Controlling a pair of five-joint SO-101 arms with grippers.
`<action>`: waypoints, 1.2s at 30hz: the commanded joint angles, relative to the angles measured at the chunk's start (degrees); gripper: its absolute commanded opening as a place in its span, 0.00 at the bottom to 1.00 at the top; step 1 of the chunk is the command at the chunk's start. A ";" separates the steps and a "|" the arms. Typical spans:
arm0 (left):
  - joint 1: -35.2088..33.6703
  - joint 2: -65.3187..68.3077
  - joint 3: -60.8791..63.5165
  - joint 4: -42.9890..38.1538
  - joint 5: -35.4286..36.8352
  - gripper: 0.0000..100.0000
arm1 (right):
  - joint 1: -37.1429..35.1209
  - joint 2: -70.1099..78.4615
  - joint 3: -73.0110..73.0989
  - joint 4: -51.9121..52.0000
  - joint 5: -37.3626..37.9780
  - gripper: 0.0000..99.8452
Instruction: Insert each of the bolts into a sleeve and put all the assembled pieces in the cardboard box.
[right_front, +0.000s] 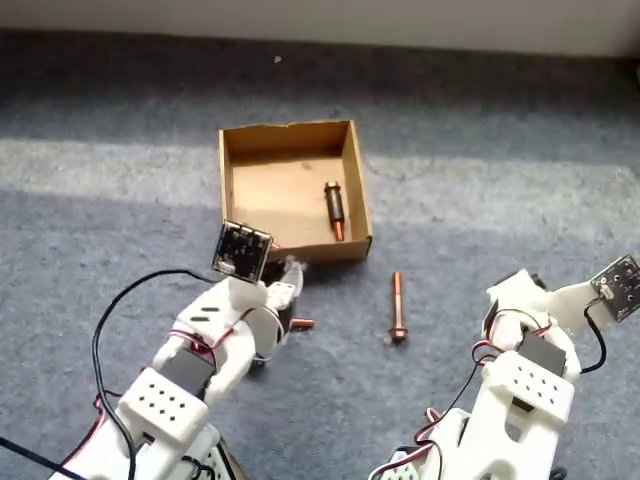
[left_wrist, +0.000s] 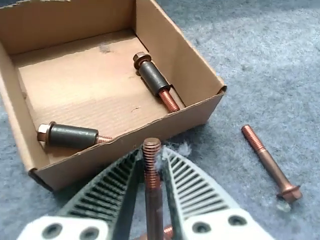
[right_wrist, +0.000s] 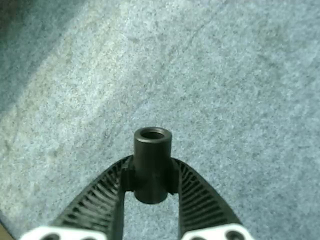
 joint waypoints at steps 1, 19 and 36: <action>-5.41 -3.12 0.92 -1.41 0.26 0.01 | 0.22 -2.07 -0.48 -1.36 -0.53 0.01; -27.47 -5.49 -8.13 31.91 -1.32 0.22 | -2.15 -2.07 -0.48 -1.36 -0.53 0.01; -21.14 -2.95 -24.13 44.04 -45.71 0.16 | -2.15 -2.07 -0.48 -1.27 -0.44 0.01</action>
